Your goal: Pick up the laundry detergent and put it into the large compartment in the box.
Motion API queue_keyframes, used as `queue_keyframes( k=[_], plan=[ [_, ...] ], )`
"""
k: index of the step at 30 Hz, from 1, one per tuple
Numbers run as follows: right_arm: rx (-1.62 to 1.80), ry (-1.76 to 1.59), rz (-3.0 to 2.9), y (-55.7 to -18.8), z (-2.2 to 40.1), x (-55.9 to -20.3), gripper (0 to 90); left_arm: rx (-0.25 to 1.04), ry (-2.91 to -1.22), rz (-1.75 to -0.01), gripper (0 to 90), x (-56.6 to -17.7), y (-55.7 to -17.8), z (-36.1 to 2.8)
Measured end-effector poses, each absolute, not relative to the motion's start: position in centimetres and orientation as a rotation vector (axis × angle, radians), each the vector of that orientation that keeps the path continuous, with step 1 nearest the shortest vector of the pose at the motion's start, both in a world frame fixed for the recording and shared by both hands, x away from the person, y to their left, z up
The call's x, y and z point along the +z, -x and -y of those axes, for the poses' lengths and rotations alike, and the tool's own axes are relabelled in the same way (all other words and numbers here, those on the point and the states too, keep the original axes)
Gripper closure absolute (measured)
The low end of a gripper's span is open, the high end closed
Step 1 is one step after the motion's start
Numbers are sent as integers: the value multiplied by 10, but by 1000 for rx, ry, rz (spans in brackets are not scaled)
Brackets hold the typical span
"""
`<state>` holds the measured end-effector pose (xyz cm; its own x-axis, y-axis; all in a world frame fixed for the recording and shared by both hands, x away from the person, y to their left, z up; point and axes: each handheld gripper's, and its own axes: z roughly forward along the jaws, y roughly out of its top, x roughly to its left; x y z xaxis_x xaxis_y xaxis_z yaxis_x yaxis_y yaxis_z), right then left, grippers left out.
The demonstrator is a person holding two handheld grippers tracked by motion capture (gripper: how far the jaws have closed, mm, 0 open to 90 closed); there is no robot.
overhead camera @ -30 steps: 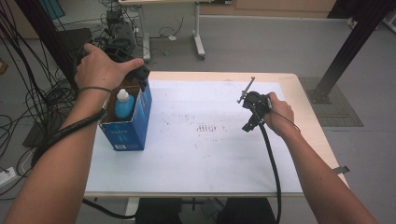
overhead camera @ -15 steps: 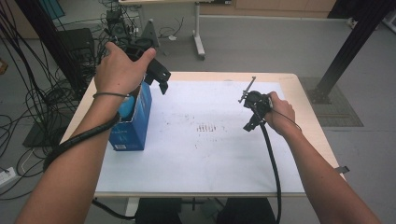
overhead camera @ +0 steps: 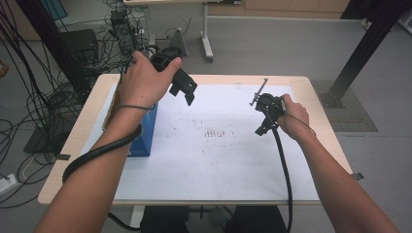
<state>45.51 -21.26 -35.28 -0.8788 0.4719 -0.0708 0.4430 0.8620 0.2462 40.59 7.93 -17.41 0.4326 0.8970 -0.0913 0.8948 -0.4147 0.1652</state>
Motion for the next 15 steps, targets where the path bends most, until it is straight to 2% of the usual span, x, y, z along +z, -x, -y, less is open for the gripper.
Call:
queue_keyframes(
  k=[15],
  plan=[
    [367, -751, -2898, -452, 220, -347, 78, -54, -2578, -1495, 46, -216, -397, -47]
  ],
)
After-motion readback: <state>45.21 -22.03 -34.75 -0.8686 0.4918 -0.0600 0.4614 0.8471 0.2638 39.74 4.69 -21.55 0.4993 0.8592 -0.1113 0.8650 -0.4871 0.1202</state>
